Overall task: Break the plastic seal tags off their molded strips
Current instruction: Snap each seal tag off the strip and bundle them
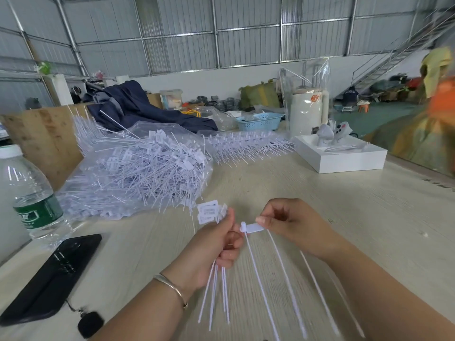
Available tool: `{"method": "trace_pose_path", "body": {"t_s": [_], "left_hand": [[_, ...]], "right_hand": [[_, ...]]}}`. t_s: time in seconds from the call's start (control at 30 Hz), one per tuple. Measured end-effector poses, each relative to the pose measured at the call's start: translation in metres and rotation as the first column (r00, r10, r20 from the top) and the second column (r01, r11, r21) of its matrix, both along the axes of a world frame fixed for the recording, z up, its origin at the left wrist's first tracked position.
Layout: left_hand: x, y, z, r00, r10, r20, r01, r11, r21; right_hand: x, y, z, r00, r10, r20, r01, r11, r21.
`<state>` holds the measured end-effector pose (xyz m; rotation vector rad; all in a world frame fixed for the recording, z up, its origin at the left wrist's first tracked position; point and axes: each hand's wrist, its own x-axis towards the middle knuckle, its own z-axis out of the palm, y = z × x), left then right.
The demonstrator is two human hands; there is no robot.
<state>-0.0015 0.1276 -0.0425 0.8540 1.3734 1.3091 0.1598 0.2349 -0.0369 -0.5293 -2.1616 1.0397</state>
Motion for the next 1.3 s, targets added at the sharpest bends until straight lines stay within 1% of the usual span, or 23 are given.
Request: {"method": "trace_pose_path", "body": {"t_s": [0.07,0.17,0.23,0.27,0.3,0.33,0.4,0.43,0.53,0.67,0.77,0.87,0.97,1.1,1.2,1.3], "left_hand": [[0.003,-0.001,0.001,0.999,-0.020,-0.042,0.020,1.000,0.000],[0.006,-0.001,0.002,0.998,0.016,-0.060,-0.014,0.999,0.037],[0.006,-0.001,0.003,0.998,0.059,-0.029,-0.057,0.997,0.060],[0.005,-0.001,0.002,0.997,0.073,-0.008,-0.073,0.995,0.066],[0.005,0.000,0.002,0.996,0.083,0.015,-0.084,0.994,0.072],[0.004,0.000,0.002,0.995,0.088,0.038,-0.091,0.993,0.080],[0.003,0.000,0.002,0.993,0.082,0.089,-0.091,0.991,0.102],[0.002,0.000,0.003,0.992,0.074,0.107,-0.086,0.990,0.114],[0.003,-0.001,0.004,0.990,0.027,0.142,-0.048,0.989,0.142],[0.003,-0.005,0.007,0.984,-0.066,0.165,0.040,0.987,0.156],[0.003,-0.005,0.007,0.963,-0.150,0.224,0.114,0.979,0.166],[0.002,-0.007,0.006,0.916,-0.264,0.303,0.207,0.956,0.209],[0.002,-0.007,0.006,0.884,-0.357,0.302,0.298,0.928,0.226],[-0.001,-0.006,0.003,0.856,-0.373,0.358,0.335,0.927,0.167],[-0.001,-0.006,0.002,0.832,-0.402,0.382,0.364,0.916,0.170],[0.001,-0.004,0.000,0.815,-0.429,0.389,0.397,0.903,0.164]], "right_hand": [[-0.004,-0.002,-0.003,0.999,-0.051,0.016,0.048,0.985,0.167],[-0.008,-0.004,-0.004,0.994,-0.094,0.049,0.065,0.905,0.419],[-0.006,-0.002,-0.002,0.988,-0.154,0.014,0.126,0.857,0.499],[-0.005,0.000,0.000,0.983,-0.181,-0.019,0.167,0.863,0.477],[-0.003,0.001,0.001,0.980,-0.197,-0.043,0.197,0.895,0.401],[-0.001,0.001,0.002,0.979,-0.195,-0.049,0.201,0.936,0.290],[0.000,0.004,0.003,0.991,-0.132,-0.038,0.134,0.987,0.083],[0.001,0.004,0.002,0.995,-0.091,-0.041,0.092,0.996,0.012],[0.004,0.002,0.004,0.998,-0.011,-0.058,0.002,0.989,-0.145],[0.010,0.000,0.011,0.997,0.078,-0.009,-0.078,0.951,-0.299],[0.010,-0.001,0.012,0.992,0.129,-0.011,-0.125,0.928,-0.350],[0.009,-0.005,0.011,0.984,0.177,0.014,-0.160,0.918,-0.363],[0.007,-0.008,0.012,0.981,0.193,-0.001,-0.181,0.917,-0.355],[0.006,-0.011,0.014,0.983,0.171,-0.061,-0.182,0.907,-0.379],[0.004,-0.011,0.012,0.979,0.183,-0.094,-0.206,0.899,-0.387],[0.001,-0.013,0.009,0.966,0.211,-0.151,-0.256,0.867,-0.428]]}}
